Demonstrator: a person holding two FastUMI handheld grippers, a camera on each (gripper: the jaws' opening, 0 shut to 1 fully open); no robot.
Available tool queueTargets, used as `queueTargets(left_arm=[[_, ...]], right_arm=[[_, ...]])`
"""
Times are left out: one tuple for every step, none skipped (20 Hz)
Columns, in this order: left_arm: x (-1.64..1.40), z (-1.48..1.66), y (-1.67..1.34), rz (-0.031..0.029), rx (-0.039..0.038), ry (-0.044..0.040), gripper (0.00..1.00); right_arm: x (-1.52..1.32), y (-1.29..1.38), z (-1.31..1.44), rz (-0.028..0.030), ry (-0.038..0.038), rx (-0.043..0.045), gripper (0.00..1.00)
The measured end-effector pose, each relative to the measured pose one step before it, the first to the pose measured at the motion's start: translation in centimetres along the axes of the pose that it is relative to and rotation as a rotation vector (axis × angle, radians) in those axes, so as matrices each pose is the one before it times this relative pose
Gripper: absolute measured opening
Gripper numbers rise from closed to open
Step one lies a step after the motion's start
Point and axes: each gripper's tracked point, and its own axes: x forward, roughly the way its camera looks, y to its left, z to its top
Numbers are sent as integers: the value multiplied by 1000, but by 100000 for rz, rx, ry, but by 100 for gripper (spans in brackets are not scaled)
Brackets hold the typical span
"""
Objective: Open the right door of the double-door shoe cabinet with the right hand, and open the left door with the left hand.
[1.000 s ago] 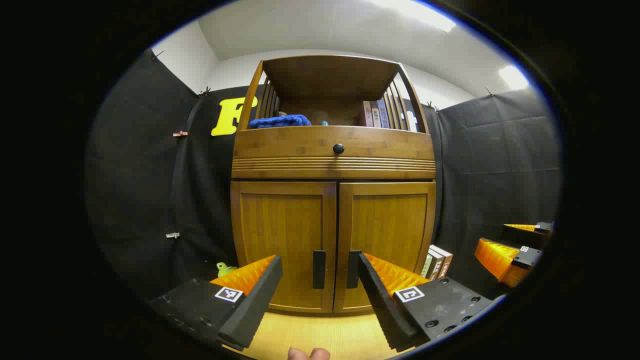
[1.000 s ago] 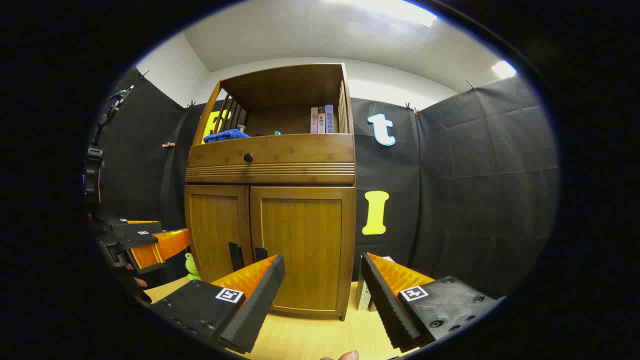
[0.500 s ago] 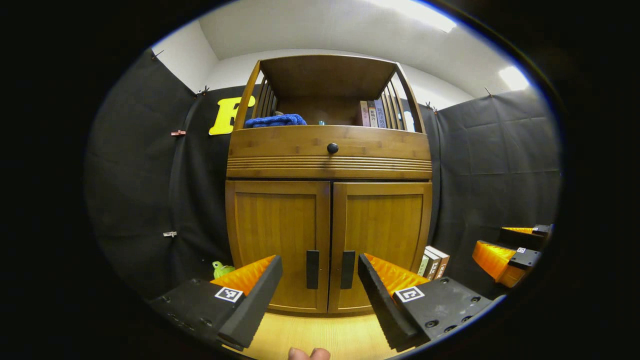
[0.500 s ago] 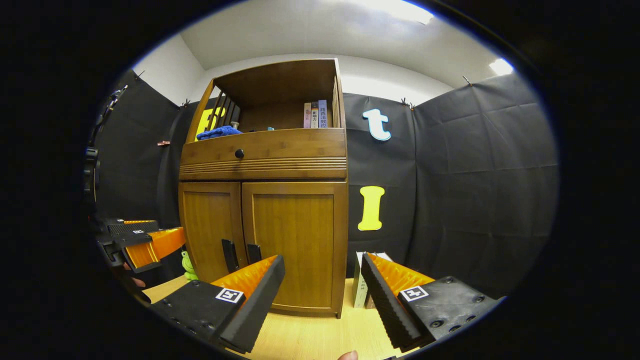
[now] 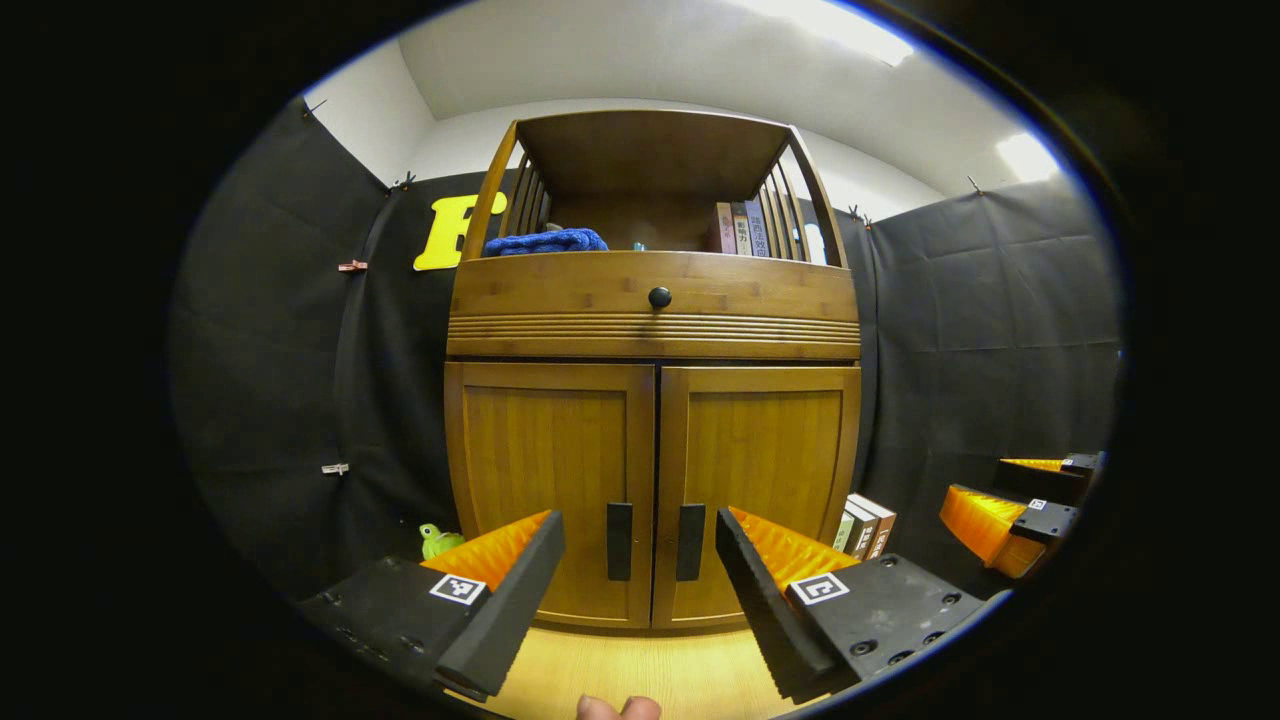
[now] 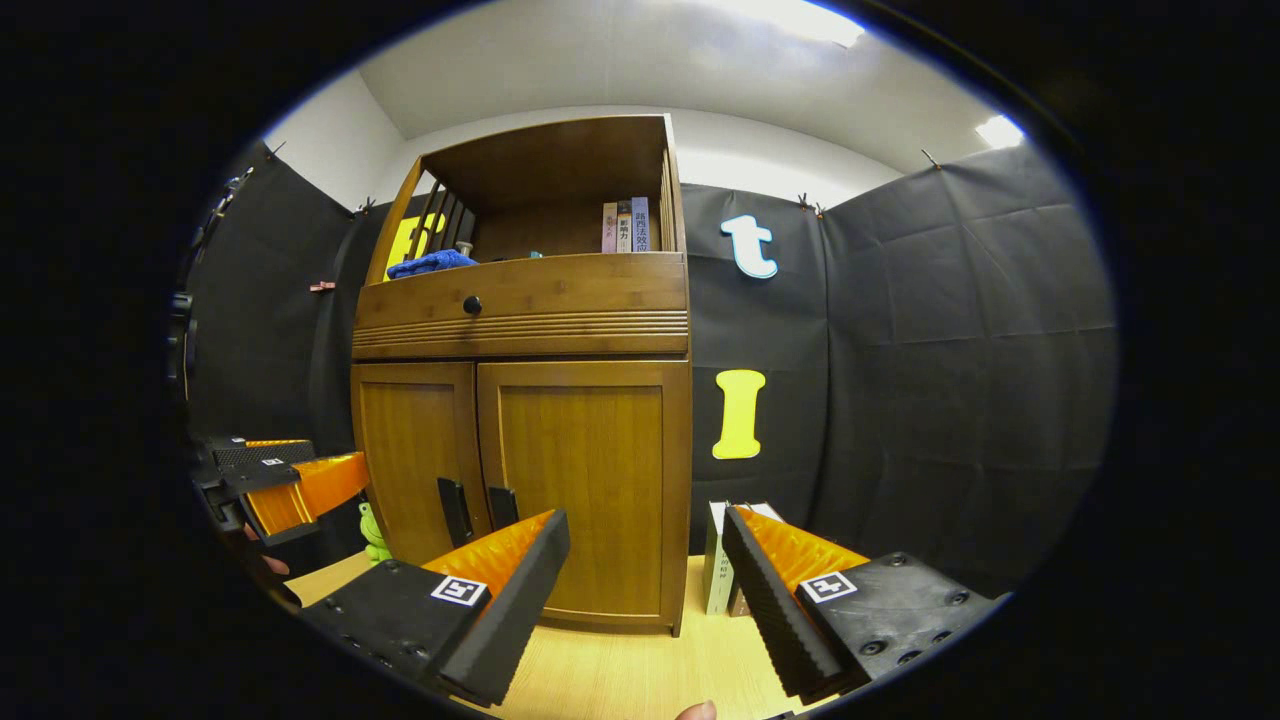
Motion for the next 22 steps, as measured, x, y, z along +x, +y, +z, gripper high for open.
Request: queueTargets(left_arm=[[-22, -78, 27, -92, 124, -197, 95], [101, 105, 95, 23, 475, -352, 95], [55, -118, 153, -68, 184, -15, 93], [75, -60, 169, -25, -123, 208, 95], [125, -98, 247, 244, -319, 148, 95], [61, -27, 254, 320, -173, -175, 95], [135, -168, 345, 514, 30, -174, 95], [93, -61, 340, 450, 503, 18, 93], [131, -324, 309, 370, 698, 348, 93], [185, -234, 289, 232, 570, 239, 93], [66, -407, 300, 291, 245, 233, 93], [66, -207, 271, 193, -197, 105, 93], [55, -265, 408, 320, -206, -55, 95], [132, -33, 394, 471, 43, 104, 95], [232, -353, 475, 475, 353, 16, 95], [253, -195, 474, 517, 625, 103, 95], [139, -361, 462, 303, 700, 101, 93], [229, -162, 438, 70, 644, 216, 93], [167, -365, 442, -27, 382, 220, 93], [182, -204, 361, -66, 75, 201, 95], [55, -416, 442, 46, -84, 240, 95], [46, -273, 321, -50, -178, 201, 93]], right_arm=[[209, 194, -155, 327, -55, 105, 95], [249, 283, -300, 474, 347, -26, 95], [345, 260, -314, 422, 401, -63, 97], [376, 370, -411, 618, 407, 97, 97], [660, 543, -481, 897, 204, -42, 97], [533, 416, -440, 789, 291, -346, 98], [677, 443, -590, 822, 288, -60, 98], [744, 513, -678, 912, 766, 718, 98], [857, 570, -655, 565, 709, 1309, 98], [977, 439, -655, 247, 321, 1258, 96], [993, 473, -770, 389, 665, 762, 98], [1055, 574, -871, 629, 538, 312, 98], [1073, 620, -860, 1019, 591, -148, 98], [1071, 781, -669, 1151, 394, -240, 98], [928, 1012, -573, 1447, -9, 148, 99], [1004, 1142, -491, 1327, 62, 147, 99], [980, 822, -479, 800, 456, 726, 94], [915, 1005, -349, 421, 207, 832, 99], [833, 886, -410, 249, 706, 555, 99], [1028, 839, -487, -115, 375, -44, 99], [988, 650, -504, -559, 853, -471, 99], [939, 638, -528, -285, 1150, 445, 99]])
